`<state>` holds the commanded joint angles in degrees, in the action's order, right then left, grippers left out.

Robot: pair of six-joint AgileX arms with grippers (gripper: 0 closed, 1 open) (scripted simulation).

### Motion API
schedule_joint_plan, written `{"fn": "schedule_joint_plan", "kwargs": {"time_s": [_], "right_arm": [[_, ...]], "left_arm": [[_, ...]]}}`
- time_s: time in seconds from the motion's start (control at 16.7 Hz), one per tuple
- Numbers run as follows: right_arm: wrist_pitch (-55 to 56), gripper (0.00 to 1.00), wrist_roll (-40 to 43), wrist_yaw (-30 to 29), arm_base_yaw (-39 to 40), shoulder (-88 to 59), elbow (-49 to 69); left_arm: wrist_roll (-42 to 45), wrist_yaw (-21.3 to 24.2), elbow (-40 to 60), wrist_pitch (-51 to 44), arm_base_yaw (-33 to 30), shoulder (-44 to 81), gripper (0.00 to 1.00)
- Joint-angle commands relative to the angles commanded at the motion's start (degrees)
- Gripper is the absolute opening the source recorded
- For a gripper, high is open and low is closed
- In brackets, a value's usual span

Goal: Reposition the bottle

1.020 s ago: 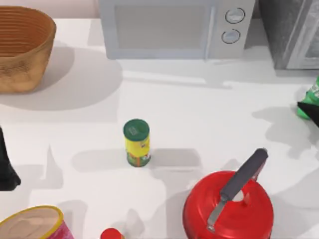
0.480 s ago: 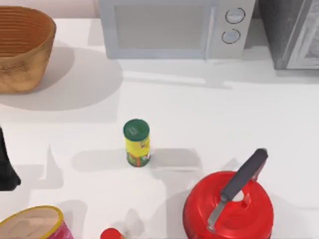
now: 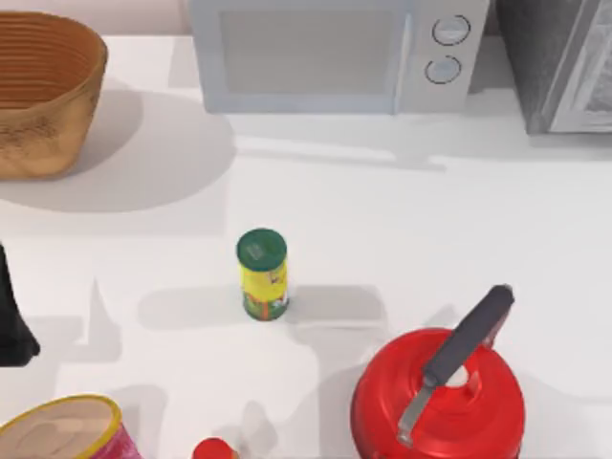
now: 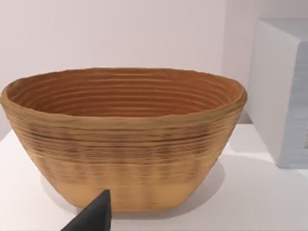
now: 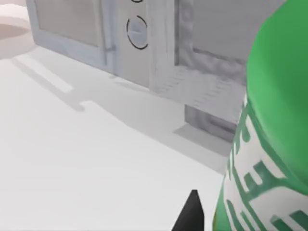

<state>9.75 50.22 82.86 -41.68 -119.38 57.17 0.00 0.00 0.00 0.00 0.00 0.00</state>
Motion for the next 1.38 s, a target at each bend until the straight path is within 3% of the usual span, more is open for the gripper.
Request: {"fn": "schedule_joint_plan", "kwargs": {"time_s": [0.72,1.14,1.38], "right_arm": [[40.0,0.0,-26.1,-5.7,6.5,-9.2,-4.2],[43.3,0.0,-28.4,-6.7,7.4,-9.3,-4.4],[43.3,0.3,-28.4,-6.7,7.4,-9.3,-4.4]], "left_arm": [[0.0,0.0,0.0,0.0,0.0,0.0,1.0],[0.0,0.0,0.0,0.0,0.0,0.0,1.0],[0.0,0.0,0.0,0.0,0.0,0.0,1.0]]}}
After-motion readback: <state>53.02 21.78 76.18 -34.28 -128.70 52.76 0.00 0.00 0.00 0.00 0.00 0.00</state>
